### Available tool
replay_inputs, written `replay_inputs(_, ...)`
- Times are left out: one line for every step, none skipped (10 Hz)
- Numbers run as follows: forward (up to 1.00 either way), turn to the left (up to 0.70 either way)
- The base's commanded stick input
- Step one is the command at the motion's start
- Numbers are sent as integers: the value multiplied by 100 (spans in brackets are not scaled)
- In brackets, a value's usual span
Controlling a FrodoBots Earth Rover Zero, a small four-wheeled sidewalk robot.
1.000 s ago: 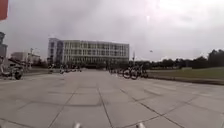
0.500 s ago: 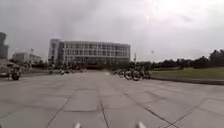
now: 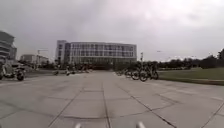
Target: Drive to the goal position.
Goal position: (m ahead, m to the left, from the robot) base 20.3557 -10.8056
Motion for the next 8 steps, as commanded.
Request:
replay_inputs(50, 0)
replay_inputs(50, 0)
replay_inputs(50, 0)
replay_inputs(50, 0)
replay_inputs(50, 0)
replay_inputs(50, 0)
replay_inputs(50, 0)
replay_inputs(50, 0)
